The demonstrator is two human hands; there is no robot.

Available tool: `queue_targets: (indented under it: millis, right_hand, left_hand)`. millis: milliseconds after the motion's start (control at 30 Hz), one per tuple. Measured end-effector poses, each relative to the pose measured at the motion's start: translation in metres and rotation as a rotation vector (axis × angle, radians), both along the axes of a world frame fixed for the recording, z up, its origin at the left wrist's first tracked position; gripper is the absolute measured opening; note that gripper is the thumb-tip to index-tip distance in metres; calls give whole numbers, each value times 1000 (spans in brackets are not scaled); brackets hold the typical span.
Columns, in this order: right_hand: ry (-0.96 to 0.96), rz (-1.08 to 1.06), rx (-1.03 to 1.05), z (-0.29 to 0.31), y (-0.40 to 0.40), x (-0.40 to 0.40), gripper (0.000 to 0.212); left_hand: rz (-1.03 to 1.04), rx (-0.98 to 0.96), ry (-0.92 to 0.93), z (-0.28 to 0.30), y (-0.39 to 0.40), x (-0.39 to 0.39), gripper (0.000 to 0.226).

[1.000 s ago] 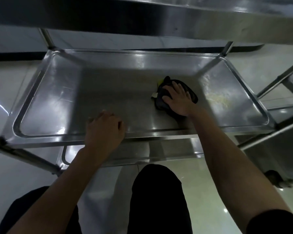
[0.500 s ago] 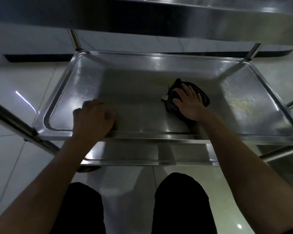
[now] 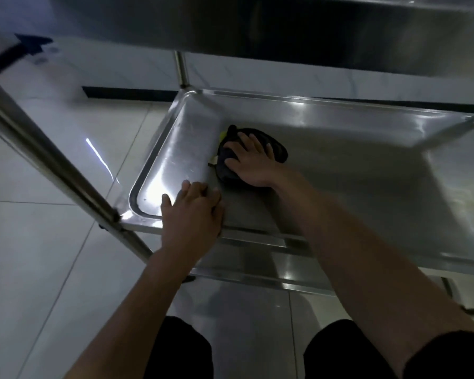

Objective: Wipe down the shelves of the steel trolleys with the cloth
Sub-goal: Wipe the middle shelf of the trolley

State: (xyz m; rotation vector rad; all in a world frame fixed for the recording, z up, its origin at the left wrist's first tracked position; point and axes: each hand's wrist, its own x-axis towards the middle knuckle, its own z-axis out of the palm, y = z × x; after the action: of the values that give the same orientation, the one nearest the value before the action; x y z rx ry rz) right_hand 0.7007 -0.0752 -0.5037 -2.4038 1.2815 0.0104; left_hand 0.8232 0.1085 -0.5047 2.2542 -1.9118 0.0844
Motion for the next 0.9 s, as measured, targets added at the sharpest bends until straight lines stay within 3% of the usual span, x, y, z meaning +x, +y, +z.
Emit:
queue_targets:
  millis: [500, 733, 900]
  right_hand:
    - [-69, 293, -31, 3, -23, 150, 48]
    - [-164, 236, -60, -6, -30, 100, 44]
    - [-86, 118, -46, -9, -47, 24, 46]
  left_hand:
    - [11, 28, 17, -10, 4, 25, 52]
    - [-1, 32, 12, -6, -1, 23, 38]
    - [-38, 197, -119, -2, -7, 21, 54]
